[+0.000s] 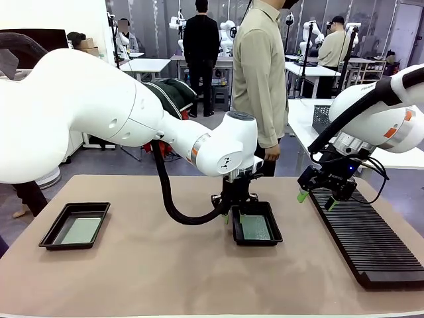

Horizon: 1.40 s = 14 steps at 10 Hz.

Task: Inspect and transfer BCBs to ESD trays.
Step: Pick up the ESD tray and place it on the left side of the table.

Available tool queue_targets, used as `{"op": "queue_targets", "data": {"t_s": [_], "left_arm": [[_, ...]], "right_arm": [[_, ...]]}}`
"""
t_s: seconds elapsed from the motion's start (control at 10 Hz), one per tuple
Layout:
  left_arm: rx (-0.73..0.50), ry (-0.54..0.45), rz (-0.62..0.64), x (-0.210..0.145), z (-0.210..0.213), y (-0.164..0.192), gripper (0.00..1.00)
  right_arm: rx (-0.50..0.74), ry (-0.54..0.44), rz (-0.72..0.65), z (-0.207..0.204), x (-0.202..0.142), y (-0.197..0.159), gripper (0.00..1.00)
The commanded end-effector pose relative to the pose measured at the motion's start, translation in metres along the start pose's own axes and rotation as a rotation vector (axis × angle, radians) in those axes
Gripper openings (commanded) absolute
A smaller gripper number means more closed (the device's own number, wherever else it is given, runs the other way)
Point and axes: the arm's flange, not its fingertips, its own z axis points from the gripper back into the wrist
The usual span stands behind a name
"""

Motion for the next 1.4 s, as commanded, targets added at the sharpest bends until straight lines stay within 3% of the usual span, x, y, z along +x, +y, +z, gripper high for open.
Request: {"op": "queue_targets", "data": {"t_s": [0.0, 0.6, 1.3], "left_arm": [[-0.011, -0.008, -0.018, 0.0009, -0.0003, 0.0001, 0.34], [-0.017, 0.007, -0.012, 0.0035, -0.0066, 0.0004, 0.01], [-0.003, 0.005, 0.004, 0.0021, -0.0051, -0.0015, 0.0]], "right_arm": [[-0.015, -0.001, -0.015, 0.0013, 0.0011, 0.0019, 1.0], [-0.015, -0.001, -0.015, 0.0013, 0.0011, 0.0019, 1.0], [-0.015, -0.001, -0.015, 0.0013, 0.0011, 0.0019, 1.0]]}}
